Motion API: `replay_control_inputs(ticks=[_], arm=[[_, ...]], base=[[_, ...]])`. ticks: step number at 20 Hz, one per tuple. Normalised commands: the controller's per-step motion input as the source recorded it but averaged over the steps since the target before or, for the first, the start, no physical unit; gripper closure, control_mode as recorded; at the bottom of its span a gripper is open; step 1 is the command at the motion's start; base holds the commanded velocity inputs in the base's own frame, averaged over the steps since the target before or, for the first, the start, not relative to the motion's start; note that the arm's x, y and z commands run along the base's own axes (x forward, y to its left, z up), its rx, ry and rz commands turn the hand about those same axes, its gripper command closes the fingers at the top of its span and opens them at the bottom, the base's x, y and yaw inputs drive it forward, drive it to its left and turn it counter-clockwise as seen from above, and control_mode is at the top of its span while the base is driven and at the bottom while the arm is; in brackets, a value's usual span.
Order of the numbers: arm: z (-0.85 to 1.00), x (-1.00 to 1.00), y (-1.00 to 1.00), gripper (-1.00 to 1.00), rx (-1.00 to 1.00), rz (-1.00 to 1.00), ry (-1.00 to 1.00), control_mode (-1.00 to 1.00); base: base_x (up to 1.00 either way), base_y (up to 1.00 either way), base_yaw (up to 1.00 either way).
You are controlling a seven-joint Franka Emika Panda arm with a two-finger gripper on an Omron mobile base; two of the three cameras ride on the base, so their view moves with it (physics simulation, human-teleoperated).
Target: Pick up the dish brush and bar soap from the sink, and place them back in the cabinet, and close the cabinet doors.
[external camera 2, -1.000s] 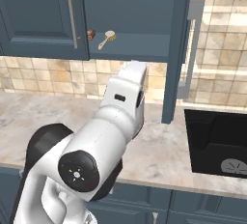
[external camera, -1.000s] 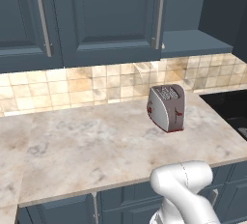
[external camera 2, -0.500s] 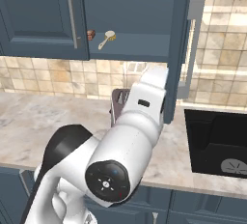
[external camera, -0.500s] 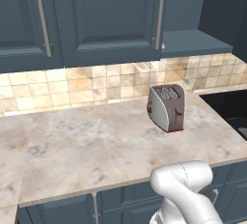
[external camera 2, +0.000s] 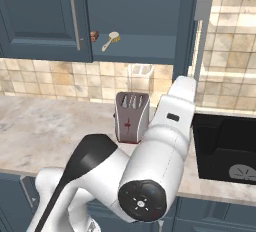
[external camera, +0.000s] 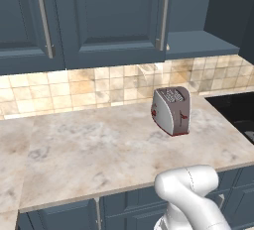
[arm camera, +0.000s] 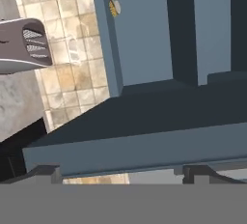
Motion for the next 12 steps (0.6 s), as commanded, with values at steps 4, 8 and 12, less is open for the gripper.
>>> replay_control_inputs(ticks=[4,8,12], arm=[[-0.11,0.0,-0.32,-1.0,0.0,0.0,0.0,-1.0],[-0.05,0.0,-0.31,-1.0,0.0,0.0,0.0,-1.0],[-0.05,0.0,-0.29,-1.0,0.0,0.04,0.0,-1.0]], base=[[0.0,0.0,0.0],[0.0,0.0,0.0],[0.0,0.0,0.0]])
